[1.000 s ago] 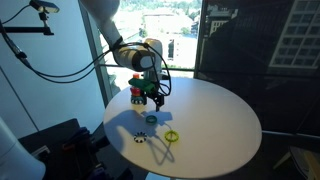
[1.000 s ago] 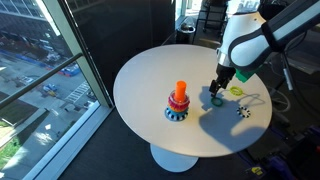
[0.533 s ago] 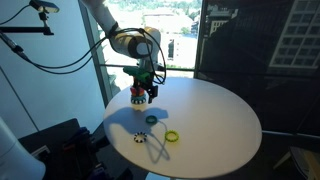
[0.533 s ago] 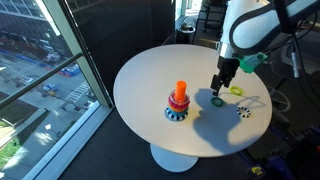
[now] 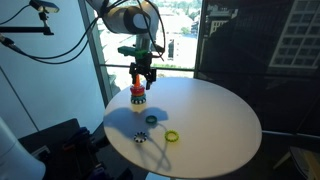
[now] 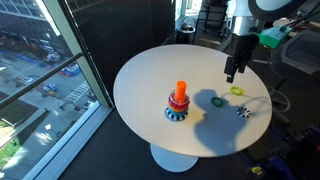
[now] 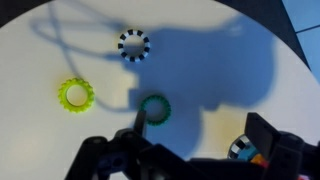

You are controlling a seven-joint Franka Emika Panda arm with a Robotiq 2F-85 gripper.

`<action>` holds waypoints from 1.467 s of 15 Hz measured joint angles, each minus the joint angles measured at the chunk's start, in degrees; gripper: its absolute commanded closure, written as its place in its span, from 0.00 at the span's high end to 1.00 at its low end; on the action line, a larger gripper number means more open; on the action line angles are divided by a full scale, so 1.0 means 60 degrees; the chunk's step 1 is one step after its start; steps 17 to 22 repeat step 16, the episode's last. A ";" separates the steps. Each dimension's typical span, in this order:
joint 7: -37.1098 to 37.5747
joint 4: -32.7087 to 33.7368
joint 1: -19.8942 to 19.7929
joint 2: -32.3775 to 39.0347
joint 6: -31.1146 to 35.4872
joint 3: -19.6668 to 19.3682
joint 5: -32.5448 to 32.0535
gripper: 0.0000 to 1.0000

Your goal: Remove the green ring from the orange rod and put it on the table

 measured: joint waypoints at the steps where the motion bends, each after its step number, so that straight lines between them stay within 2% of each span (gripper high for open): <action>1: 0.0090 0.0012 0.0007 -0.0217 -0.0233 -0.0001 -0.0155 1.00; 5: 0.0660 0.0042 0.0077 -0.1107 -0.0850 -0.0001 -0.0760 1.00; 11: 0.1647 0.0066 0.0128 -0.2046 -0.0844 0.0014 -0.0949 1.00; 22: 0.1871 0.0050 0.0130 -0.2098 -0.0729 0.0028 -0.0949 1.00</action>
